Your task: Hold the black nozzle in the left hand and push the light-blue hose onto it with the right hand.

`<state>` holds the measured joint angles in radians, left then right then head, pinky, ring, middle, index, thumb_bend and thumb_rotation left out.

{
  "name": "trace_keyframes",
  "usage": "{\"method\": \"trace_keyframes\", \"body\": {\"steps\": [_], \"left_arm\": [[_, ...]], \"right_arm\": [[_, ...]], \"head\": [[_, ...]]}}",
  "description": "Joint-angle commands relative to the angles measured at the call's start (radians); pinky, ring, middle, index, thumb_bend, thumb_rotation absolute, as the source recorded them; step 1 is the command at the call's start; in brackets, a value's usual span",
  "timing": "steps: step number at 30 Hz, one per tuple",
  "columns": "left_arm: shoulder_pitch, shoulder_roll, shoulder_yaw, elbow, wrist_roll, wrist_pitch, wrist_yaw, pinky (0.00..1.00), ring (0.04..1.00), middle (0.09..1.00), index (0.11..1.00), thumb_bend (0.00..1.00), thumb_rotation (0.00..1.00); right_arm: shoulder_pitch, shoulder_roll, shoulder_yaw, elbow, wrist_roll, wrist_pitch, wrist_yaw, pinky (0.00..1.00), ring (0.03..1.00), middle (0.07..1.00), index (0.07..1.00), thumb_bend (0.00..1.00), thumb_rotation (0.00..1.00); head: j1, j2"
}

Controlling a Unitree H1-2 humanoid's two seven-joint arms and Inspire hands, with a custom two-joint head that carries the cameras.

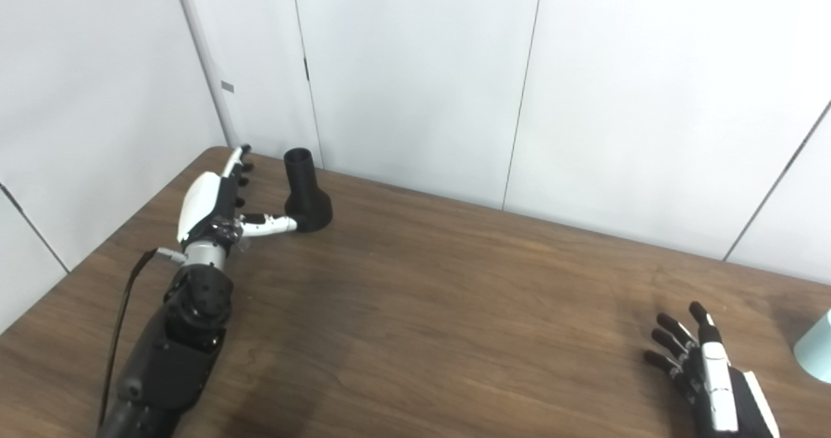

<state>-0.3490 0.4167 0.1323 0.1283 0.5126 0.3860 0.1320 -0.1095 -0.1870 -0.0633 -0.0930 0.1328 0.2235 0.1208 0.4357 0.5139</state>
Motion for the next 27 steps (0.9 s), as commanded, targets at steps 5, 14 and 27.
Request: {"method": "trace_keyframes", "body": {"steps": [5,14,27], "left_arm": [[-0.109,0.062,-0.03,0.071,-0.026,0.013,-0.05,0.69,0.857,0.905,0.921,1.0,0.33],[-0.173,0.084,-0.113,0.169,0.032,0.076,-0.042,0.99,0.99,0.963,0.924,1.0,0.38],[-0.221,0.112,-0.181,0.284,0.051,0.06,-0.032,1.0,1.0,0.989,0.946,1.0,0.37]], "right_arm": [[0.009,-0.011,0.007,-0.021,-0.014,0.003,0.006,0.75,0.864,0.871,1.0,0.28,1.0],[0.018,-0.014,0.015,-0.034,-0.036,-0.003,0.007,0.72,0.856,0.871,0.994,0.3,1.0],[0.032,-0.013,0.03,-0.073,-0.074,0.008,0.007,0.69,0.837,0.863,0.998,0.29,1.0]], "head": [[-0.003,0.004],[-0.012,0.008],[-0.02,0.014]]}}
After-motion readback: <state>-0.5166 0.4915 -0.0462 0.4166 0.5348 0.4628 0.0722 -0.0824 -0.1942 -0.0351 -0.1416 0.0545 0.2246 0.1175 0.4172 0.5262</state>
